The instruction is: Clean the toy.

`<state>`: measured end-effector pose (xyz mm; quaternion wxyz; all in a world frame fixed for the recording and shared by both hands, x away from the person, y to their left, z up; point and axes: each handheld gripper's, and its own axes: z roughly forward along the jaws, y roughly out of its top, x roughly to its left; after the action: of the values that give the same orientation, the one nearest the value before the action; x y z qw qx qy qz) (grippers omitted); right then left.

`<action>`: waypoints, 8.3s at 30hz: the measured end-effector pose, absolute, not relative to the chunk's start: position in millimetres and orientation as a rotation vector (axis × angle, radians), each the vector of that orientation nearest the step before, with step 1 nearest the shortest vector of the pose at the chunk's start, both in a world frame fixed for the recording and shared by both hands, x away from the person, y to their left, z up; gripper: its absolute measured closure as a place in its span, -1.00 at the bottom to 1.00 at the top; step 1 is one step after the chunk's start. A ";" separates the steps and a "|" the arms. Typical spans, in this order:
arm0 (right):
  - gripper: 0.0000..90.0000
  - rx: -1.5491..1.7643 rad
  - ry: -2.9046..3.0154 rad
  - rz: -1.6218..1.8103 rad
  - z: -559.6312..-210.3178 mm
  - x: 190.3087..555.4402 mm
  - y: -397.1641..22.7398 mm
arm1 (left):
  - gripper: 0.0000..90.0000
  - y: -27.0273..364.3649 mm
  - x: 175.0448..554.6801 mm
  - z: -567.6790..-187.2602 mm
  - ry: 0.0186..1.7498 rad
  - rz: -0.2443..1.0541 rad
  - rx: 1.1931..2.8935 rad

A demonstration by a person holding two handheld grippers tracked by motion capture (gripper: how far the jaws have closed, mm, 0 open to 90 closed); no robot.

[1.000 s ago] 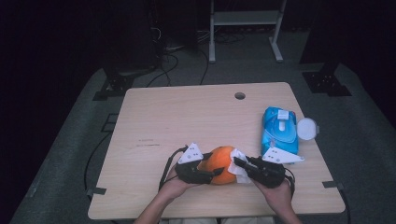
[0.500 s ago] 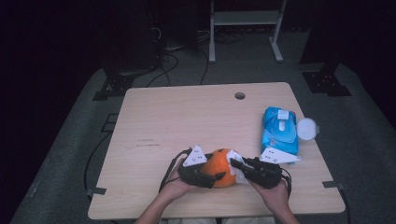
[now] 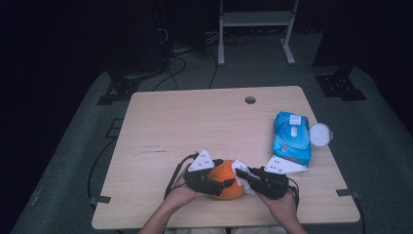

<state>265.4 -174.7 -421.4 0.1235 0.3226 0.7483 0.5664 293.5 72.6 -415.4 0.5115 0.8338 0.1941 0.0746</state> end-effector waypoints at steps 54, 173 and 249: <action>0.73 1.092 2.138 1.610 -429.0 278.8 -192.7 | -0.49 76.7 299.6 -434.8 0.433 0.227 2.047; 0.73 0.958 2.109 1.622 -406.8 267.2 -198.7 | -0.47 62.8 289.9 -428.1 0.372 0.178 2.004; 0.76 0.910 2.245 1.670 -406.5 267.2 -190.7 | -0.50 46.3 270.0 -435.8 0.178 0.288 2.102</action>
<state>267.2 -190.7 -406.5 0.0995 0.3076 0.7593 0.5647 270.0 46.3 -435.8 0.4848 0.8635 0.0731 0.1184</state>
